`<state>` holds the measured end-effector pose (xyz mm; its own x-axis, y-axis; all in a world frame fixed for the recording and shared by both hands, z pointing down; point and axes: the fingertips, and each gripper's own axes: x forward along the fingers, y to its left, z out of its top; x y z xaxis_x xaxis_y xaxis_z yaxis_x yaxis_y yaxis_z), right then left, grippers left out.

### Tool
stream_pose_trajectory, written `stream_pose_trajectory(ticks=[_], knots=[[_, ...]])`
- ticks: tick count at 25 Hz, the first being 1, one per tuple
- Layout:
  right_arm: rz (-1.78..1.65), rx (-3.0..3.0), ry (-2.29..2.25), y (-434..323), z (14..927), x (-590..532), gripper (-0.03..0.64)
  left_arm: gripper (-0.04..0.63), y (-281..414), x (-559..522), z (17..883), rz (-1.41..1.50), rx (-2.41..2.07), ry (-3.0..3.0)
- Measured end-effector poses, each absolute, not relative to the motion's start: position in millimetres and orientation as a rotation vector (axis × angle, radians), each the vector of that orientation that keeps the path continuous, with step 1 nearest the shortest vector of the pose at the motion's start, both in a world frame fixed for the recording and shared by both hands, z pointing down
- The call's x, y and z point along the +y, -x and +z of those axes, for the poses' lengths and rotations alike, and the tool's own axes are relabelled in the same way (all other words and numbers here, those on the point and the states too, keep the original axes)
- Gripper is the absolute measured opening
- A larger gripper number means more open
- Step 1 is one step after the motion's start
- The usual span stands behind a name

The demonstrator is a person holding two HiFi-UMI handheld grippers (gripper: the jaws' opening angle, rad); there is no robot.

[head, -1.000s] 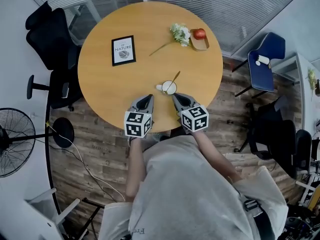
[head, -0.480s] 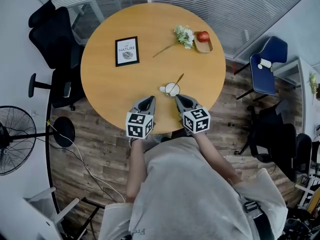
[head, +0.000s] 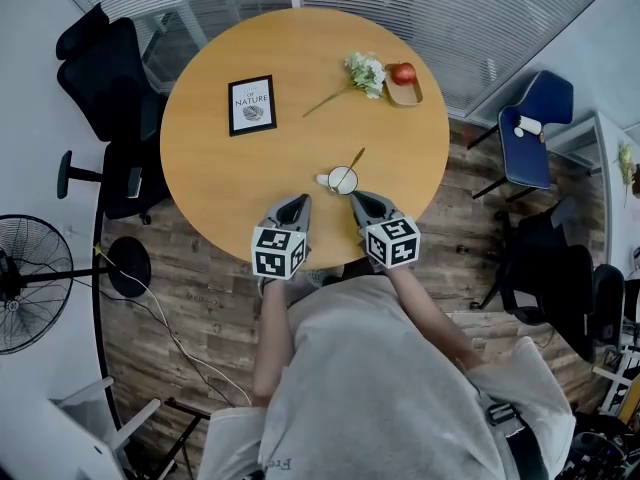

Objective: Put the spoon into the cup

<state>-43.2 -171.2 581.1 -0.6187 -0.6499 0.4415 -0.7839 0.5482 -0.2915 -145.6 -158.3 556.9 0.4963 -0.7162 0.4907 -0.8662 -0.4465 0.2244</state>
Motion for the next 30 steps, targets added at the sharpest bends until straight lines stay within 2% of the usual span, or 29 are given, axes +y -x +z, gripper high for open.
stream_pose_trajectory(ticks=[30], knots=[[0.711,-2.479,-1.197,25,592,-168,-0.002,0.009,130,-158,563,0.466,-1.305,-2.285]])
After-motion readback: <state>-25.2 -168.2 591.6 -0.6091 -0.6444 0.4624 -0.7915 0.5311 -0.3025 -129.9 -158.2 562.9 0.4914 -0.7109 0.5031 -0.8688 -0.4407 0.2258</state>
